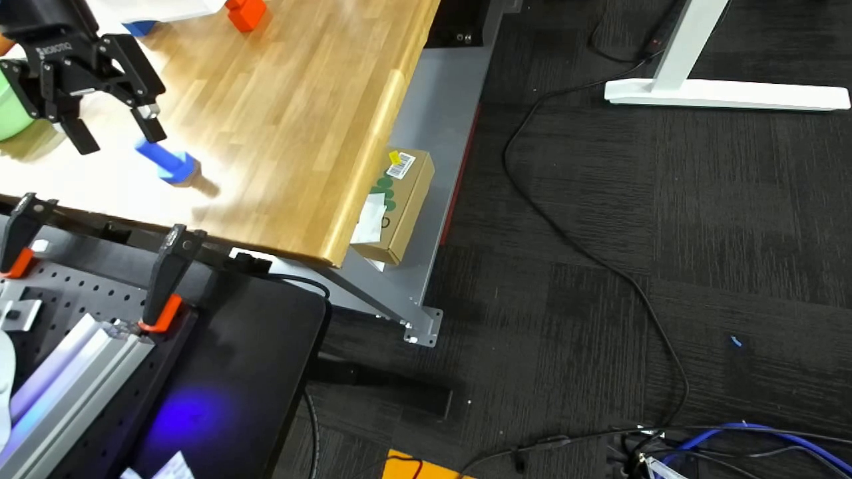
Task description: Put the yellow object in the open drawer and then close it
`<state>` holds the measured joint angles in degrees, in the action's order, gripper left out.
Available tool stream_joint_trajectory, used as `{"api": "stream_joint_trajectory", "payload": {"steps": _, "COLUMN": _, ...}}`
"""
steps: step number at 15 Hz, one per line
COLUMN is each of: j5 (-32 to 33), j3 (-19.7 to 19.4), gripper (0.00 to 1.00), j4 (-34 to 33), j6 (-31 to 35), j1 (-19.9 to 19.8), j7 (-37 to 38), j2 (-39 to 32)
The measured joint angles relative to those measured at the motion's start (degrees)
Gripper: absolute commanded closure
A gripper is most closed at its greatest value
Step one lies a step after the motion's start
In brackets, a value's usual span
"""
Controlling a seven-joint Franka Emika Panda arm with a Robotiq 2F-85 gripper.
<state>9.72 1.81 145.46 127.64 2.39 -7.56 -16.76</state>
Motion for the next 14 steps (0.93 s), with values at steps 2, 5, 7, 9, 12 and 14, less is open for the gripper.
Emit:
{"api": "stream_joint_trajectory", "payload": {"steps": 2, "j5": 0.0, "j3": -0.06, "gripper": 0.0, "j4": -1.19, "j6": -0.06, "j1": -0.4, "j7": -0.94, "j2": -1.27}}
{"api": "stream_joint_trajectory", "payload": {"steps": 5, "j5": 0.0, "j3": 0.1, "gripper": 0.0, "j4": -2.7, "j6": -0.19, "j1": -0.38, "j7": -1.71, "j2": -3.54}}
{"api": "stream_joint_trajectory", "payload": {"steps": 7, "j5": 0.0, "j3": 0.13, "gripper": 0.0, "j4": -3.51, "j6": -0.36, "j1": -0.38, "j7": -1.95, "j2": -4.85}}
{"api": "stream_joint_trajectory", "payload": {"steps": 9, "j5": 0.0, "j3": 0.13, "gripper": 0.0, "j4": -3.96, "j6": -0.53, "j1": -0.38, "j7": -2.16, "j2": -5.46}}
{"api": "stream_joint_trajectory", "payload": {"steps": 12, "j5": 0.0, "j3": 0.13, "gripper": 0.0, "j4": -4.4, "j6": -1.15, "j1": -0.38, "j7": -2.24, "j2": -5.7}}
{"api": "stream_joint_trajectory", "payload": {"steps": 14, "j5": 0.0, "j3": 0.13, "gripper": 0.12, "j4": -4.71, "j6": -1.76, "j1": -0.38, "j7": -2.24, "j2": -5.92}}
